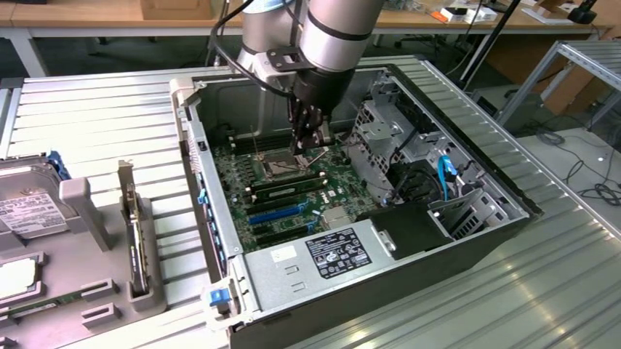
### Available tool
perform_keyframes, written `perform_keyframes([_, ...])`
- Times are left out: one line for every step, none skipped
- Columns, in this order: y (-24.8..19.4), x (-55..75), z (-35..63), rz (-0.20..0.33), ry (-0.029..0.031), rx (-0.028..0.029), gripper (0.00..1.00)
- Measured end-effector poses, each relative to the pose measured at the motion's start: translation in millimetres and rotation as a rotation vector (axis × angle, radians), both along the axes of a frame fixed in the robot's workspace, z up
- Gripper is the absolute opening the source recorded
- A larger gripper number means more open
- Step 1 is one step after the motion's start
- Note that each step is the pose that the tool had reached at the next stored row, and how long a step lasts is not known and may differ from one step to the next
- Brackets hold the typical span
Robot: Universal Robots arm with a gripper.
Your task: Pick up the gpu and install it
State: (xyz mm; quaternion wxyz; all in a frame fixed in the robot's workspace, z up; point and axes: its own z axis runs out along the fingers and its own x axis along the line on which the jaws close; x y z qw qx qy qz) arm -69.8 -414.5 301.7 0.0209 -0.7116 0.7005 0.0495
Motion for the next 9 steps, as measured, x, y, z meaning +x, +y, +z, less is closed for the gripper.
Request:
perform_keyframes([0.0, 0.0, 0.0, 0.000, 0.0000, 0.0000, 0.11])
perform_keyframes([0.0, 0.0, 0.0, 0.000, 0.0000, -0.0001, 0.11])
perform_keyframes([0.0, 0.0, 0.0, 0.000, 0.0000, -0.0001, 0.11])
perform_keyframes([0.0, 0.0, 0.0, 0.000, 0.0000, -0.0001, 0.11])
perform_keyframes([0.0, 0.0, 0.0, 0.000, 0.0000, -0.0001, 0.11])
perform_keyframes([0.0, 0.0, 0.0, 0.000, 0.0000, -0.0001, 0.11])
perform_keyframes([0.0, 0.0, 0.0, 0.000, 0.0000, -0.0001, 0.11])
perform_keyframes([0.0, 0.0, 0.0, 0.000, 0.0000, -0.0001, 0.11])
perform_keyframes([0.0, 0.0, 0.0, 0.000, 0.0000, -0.0002, 0.11])
